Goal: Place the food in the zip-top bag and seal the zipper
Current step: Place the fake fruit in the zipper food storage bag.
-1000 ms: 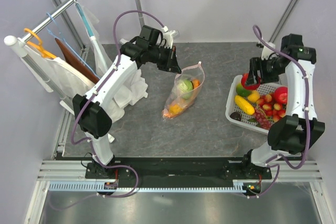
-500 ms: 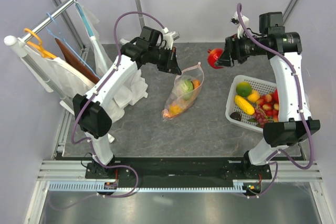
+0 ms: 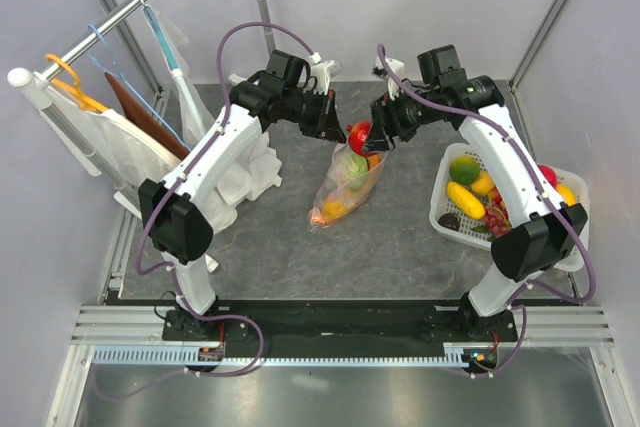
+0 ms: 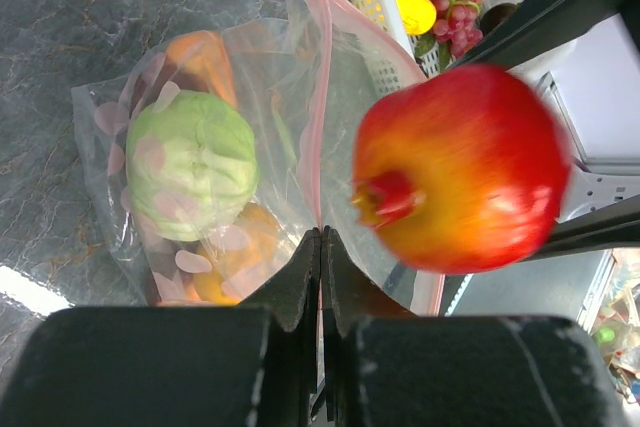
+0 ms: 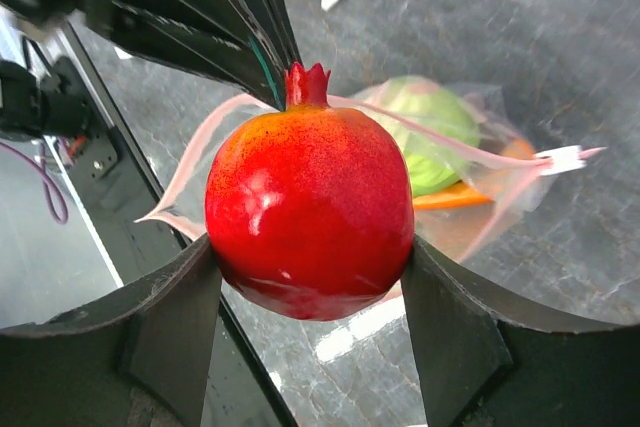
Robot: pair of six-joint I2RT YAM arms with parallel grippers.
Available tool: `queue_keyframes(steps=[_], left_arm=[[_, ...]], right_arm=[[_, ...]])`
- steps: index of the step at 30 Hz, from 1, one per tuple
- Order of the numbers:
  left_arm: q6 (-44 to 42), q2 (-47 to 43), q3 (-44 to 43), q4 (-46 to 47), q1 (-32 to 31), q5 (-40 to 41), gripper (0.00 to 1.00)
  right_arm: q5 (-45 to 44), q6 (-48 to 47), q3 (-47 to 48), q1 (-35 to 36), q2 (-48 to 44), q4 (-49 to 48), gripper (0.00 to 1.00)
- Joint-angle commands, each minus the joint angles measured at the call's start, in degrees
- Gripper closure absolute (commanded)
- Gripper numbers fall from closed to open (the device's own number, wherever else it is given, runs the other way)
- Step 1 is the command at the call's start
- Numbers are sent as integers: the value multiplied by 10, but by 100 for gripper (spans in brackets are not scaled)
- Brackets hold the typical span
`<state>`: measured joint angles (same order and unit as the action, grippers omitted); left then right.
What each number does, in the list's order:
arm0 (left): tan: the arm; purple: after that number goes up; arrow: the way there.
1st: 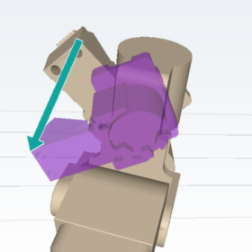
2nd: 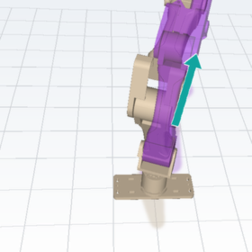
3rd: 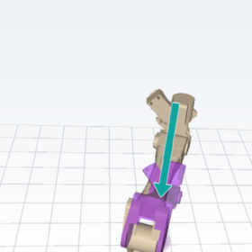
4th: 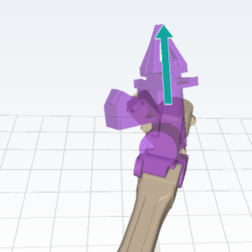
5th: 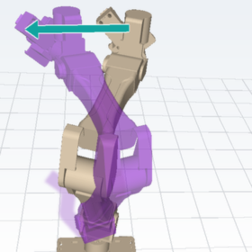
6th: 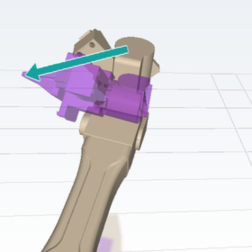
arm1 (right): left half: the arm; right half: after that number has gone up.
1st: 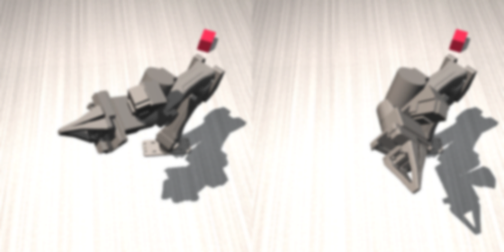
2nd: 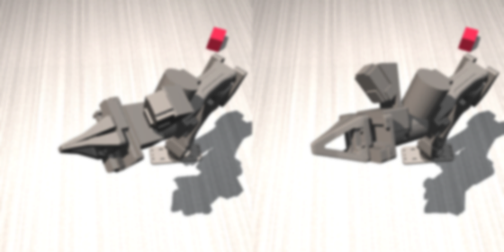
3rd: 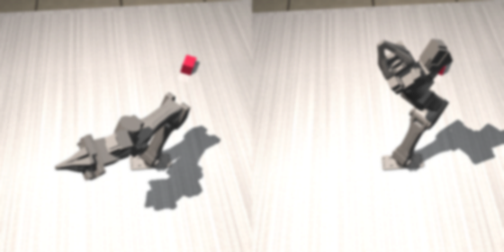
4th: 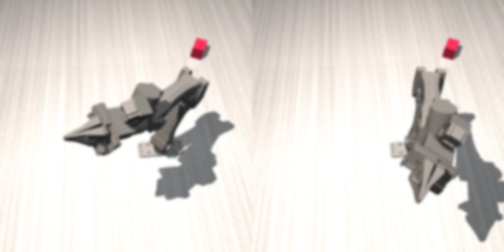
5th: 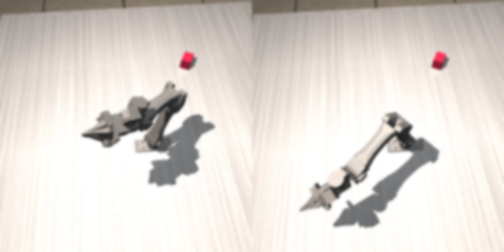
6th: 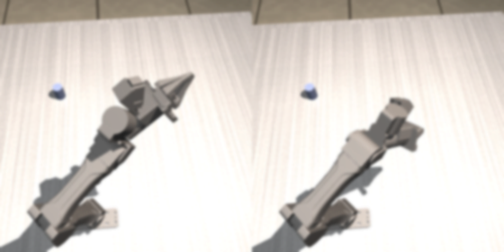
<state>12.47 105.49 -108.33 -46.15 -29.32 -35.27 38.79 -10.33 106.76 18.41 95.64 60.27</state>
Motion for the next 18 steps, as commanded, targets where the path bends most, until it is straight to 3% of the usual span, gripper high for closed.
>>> queue_keyframes(steps=[1, 3, 6, 7, 15, 18], left_arm=[[7, -28, -6, 10, 2, -24, 98], [7, -30, -6, 9, 3, -27, 98], [6, -31, -8, 9, 3, -28, 98], [6, -32, -8, 10, 3, -29, 98], [4, -34, -3, 7, 4, -27, 98], [3, -35, -2, 7, 5, -26, 98]], right_arm=[[-47, -9, -25, 21, -4, -31, 32], [-57, -13, -39, 31, -7, -31, 30], [-75, -14, -40, 39, -9, -24, 13], [-78, -13, -38, 39, -9, -23, 3], [-102, -19, 28, 29, -19, 20, 2], [-66, -18, 42, -20, -26, 36, 2]])
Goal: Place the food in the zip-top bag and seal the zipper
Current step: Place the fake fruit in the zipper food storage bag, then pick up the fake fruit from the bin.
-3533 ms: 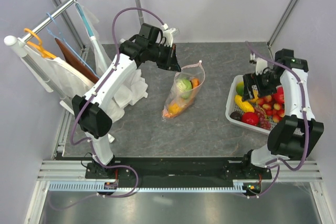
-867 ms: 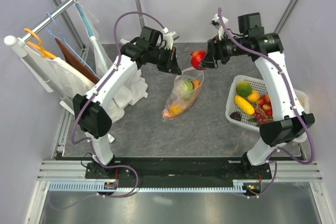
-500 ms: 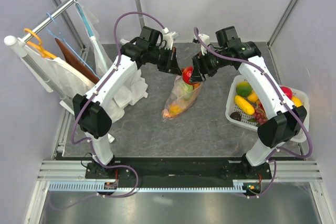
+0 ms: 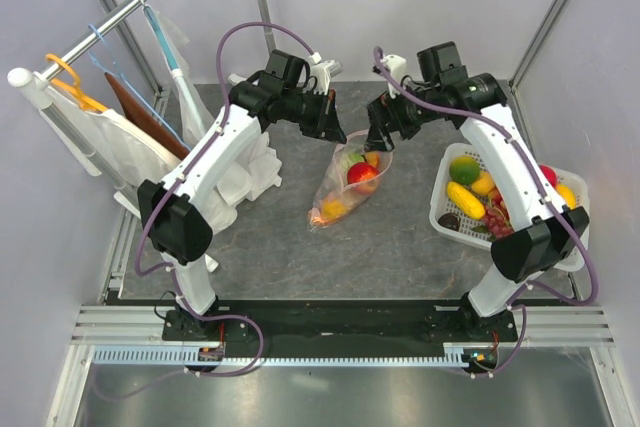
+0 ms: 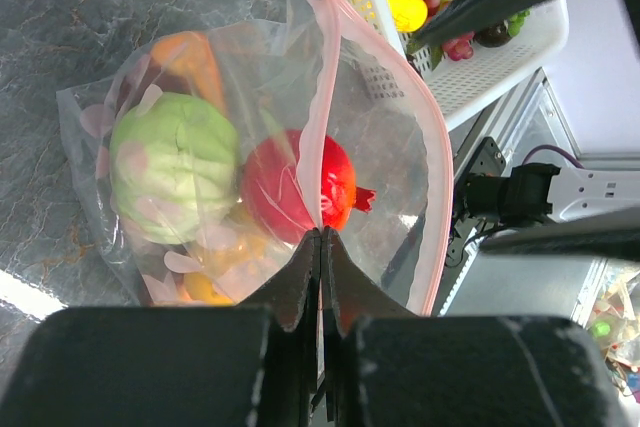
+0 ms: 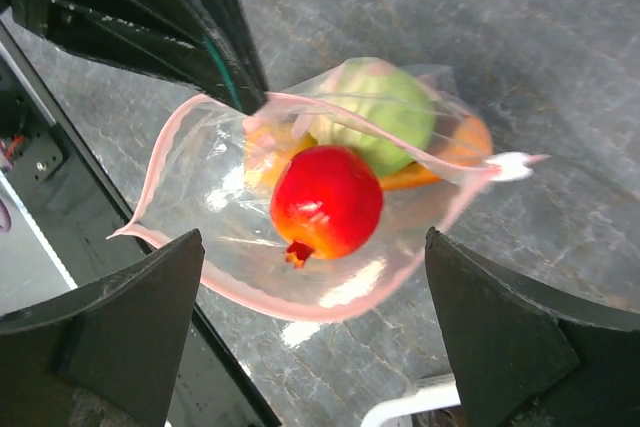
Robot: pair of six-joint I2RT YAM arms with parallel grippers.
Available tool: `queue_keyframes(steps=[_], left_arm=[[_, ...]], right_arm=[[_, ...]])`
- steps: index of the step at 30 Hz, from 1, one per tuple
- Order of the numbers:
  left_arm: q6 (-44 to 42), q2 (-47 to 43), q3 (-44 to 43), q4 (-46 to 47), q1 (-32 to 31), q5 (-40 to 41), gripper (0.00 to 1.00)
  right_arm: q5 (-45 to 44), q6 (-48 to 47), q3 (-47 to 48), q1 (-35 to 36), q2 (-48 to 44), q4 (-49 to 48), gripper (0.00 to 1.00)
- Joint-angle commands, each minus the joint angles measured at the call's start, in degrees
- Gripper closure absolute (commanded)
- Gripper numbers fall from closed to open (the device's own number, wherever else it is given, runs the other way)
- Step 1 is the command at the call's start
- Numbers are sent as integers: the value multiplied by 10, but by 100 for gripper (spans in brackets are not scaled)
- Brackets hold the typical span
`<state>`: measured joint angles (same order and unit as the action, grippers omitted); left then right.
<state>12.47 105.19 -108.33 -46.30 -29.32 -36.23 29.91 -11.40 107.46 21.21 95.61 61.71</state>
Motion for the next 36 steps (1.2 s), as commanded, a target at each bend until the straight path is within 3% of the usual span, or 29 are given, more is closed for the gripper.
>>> queue_keyframes(steps=[1, 5, 16, 21, 24, 29, 36], left_arm=[[3, -32, -3, 9, 5, -17, 98], [0, -36, -1, 8, 5, -16, 98], [5, -29, 0, 7, 6, -24, 98], [8, -27, -1, 7, 6, -24, 98], [8, -28, 0, 7, 6, -25, 98], [7, -26, -1, 8, 6, -24, 98], [8, -19, -8, 7, 6, -25, 98]], right_arm=[[36, -8, 36, -69, -26, 24, 2], [81, -41, 71, -185, -14, 92, 2], [-88, -167, 40, -425, -7, 218, 2], [-149, -218, -18, -442, -30, 201, 2], [-141, -224, -42, -443, -33, 186, 2], [-129, -200, -69, -427, -6, 159, 5], [-140, -103, -156, -378, 0, 26, 9]])
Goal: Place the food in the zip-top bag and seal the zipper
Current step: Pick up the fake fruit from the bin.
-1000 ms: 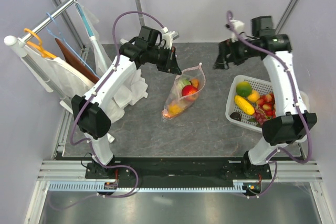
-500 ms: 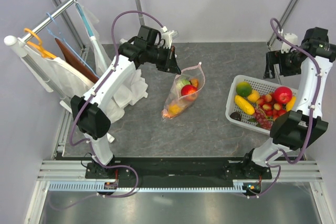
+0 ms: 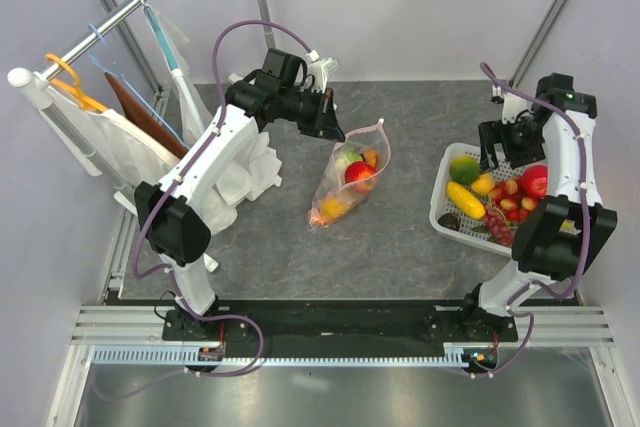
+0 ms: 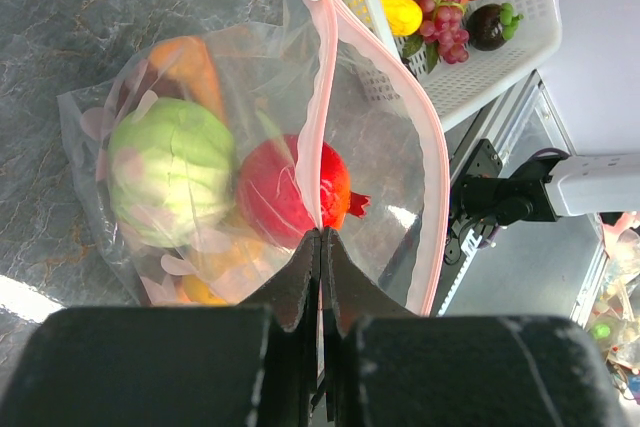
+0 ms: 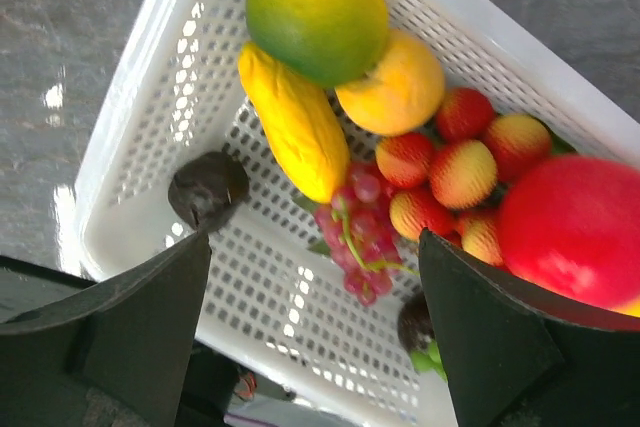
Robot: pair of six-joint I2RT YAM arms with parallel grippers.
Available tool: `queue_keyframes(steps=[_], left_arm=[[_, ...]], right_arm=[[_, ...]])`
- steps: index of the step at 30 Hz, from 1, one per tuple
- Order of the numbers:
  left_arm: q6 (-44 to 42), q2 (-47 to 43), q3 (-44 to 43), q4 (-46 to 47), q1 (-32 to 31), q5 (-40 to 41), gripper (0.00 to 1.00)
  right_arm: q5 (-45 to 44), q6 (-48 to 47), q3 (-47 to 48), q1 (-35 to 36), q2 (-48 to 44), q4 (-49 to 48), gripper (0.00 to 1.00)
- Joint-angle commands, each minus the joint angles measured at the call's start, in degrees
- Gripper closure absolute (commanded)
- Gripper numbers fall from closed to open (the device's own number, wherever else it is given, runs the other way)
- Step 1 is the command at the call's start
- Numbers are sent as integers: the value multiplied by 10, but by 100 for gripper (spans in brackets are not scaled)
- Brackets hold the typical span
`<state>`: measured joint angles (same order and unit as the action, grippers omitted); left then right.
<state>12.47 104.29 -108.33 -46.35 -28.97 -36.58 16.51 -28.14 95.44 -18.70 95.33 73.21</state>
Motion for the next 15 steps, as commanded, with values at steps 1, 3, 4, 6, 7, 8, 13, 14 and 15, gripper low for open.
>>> queue_keyframes(steps=[1, 3, 4, 6, 7, 8, 13, 14, 15], left_arm=[[9, -9, -9, 7, 2, -22, 98], [9, -8, -11, 7, 3, -22, 98], [10, -7, -12, 7, 2, -21, 98], [9, -6, -13, 7, 2, -21, 98], [9, -5, -12, 7, 2, -21, 98], [9, -5, -12, 7, 3, -22, 98], [9, -4, -13, 8, 3, -20, 98], [9, -3, -11, 7, 3, -20, 98], [9, -3, -11, 8, 3, -19, 98]], right_arm=[[-8, 74, -45, 24, 1, -106, 10], [-9, 101, -70, 33, 1, -145, 11], [-11, 108, -77, 37, 1, -156, 12], [-16, 123, -99, 44, 5, -189, 13], [-21, 138, -107, 45, 6, -201, 15], [-24, 145, -115, 46, 6, -213, 16], [-42, 176, -141, 52, 20, -263, 16], [-46, 184, -145, 53, 21, -269, 16], [-46, 186, -153, 55, 22, -280, 15]])
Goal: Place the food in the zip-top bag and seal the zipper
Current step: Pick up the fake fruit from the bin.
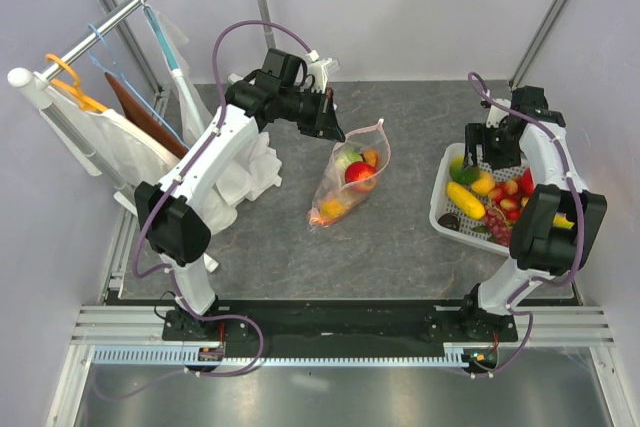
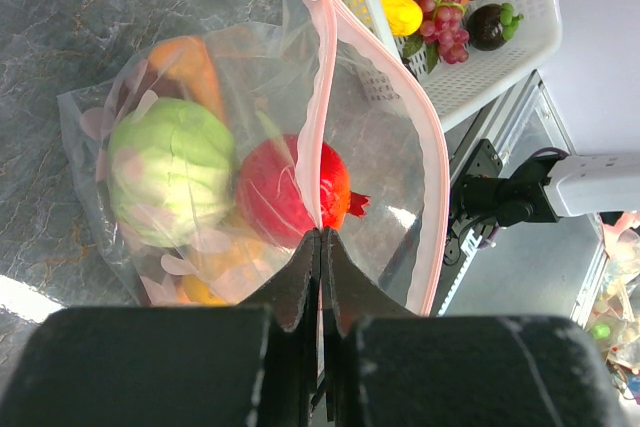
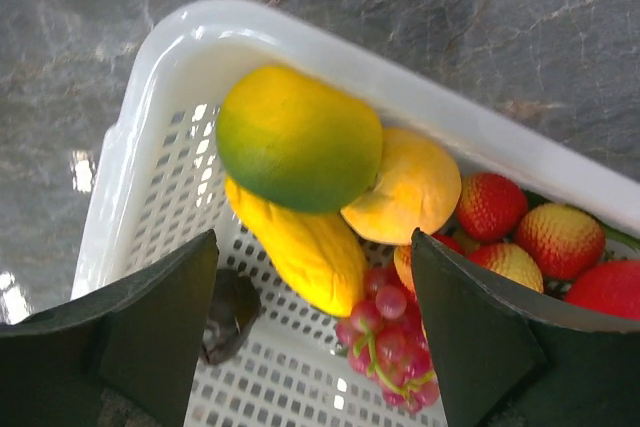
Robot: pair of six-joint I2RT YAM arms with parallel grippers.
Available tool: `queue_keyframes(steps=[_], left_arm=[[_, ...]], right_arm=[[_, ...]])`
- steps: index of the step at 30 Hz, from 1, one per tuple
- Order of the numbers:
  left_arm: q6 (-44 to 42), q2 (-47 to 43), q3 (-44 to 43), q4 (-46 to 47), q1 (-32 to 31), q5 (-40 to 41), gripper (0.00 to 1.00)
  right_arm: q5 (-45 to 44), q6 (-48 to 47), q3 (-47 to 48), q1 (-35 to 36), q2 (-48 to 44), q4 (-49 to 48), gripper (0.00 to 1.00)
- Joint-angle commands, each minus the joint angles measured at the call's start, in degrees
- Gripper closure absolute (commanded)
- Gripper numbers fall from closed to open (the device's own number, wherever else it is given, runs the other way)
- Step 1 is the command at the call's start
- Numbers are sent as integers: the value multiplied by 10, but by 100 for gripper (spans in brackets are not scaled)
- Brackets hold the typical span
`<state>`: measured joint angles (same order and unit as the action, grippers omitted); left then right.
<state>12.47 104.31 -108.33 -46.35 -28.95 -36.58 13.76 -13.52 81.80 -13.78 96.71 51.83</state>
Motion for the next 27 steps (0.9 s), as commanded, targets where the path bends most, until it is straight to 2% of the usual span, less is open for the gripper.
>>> queue_keyframes(steps=[1, 9, 19, 21, 26, 27], left_arm=[[9, -3, -10, 8, 3, -20, 98], [7, -2, -7, 7, 3, -21, 98], [1, -10, 3, 7, 5, -15, 98], [-2, -12, 7, 7, 5, -15, 98], [-3, -15, 8, 7, 6, -14, 98], [-4, -16, 9, 7, 6, -14, 98]], right_arm=[[-19, 41, -18, 7, 12, -70, 14], [-22, 70, -59, 22, 23, -119, 9], [-36, 68, -67, 30, 36, -133, 2], [-31, 63, -63, 30, 37, -130, 4], [-8, 56, -48, 30, 28, -104, 16], [-3, 54, -45, 30, 20, -97, 21]])
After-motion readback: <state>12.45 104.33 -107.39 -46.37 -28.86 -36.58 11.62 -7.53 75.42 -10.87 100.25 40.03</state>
